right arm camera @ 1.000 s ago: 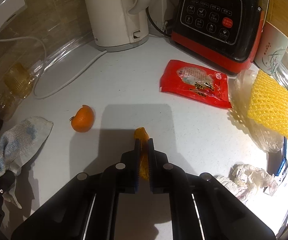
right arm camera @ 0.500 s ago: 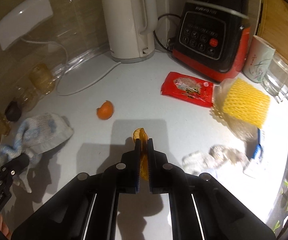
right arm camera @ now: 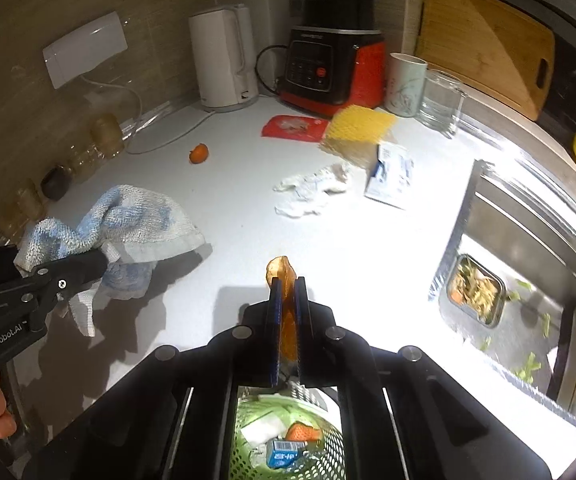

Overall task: Collect trash
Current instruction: 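Carry blue cloth and bread crust over the green basket and open both tools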

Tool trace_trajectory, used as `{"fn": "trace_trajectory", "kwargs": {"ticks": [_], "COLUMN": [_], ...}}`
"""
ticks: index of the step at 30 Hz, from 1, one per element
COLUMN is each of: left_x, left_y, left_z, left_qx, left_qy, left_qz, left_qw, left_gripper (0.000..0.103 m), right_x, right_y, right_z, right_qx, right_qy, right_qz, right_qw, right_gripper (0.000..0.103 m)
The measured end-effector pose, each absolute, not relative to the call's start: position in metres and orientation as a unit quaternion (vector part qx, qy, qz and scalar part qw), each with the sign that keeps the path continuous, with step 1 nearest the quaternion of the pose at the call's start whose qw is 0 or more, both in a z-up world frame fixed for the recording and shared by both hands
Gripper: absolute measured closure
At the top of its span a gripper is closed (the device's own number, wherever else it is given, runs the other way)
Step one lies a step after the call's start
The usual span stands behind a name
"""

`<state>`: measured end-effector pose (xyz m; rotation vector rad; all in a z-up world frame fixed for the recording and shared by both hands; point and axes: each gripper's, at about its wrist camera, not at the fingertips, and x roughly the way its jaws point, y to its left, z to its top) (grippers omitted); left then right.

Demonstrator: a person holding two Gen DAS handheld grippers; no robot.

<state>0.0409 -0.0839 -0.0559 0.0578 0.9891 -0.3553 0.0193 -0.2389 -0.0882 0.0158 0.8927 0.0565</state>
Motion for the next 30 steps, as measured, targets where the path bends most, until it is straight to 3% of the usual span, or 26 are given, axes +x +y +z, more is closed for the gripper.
{"fn": "trace_trajectory", "kwargs": {"ticks": [14,30], "left_x": [-0.07,-0.099], "left_y": [-0.155,-0.169], "left_z": [-0.082,-0.149], "left_qx": [0.113,0.151], "left_qy": [0.503,0.576], "left_qz": [-0.286,-0.297], "left_qw": [0.808,0.747], "left_gripper": [0.088,0.087], "right_x": [-0.104,-0.139], "right_y": [-0.277,-0.276], "right_z": [-0.113,-0.143], "right_qx": [0.058,0.078], "right_qy": [0.458,0.493], "right_qz": [-0.049,-0.054], "right_qw": [0.886,0.865], "right_gripper": [0.096,0.096]}}
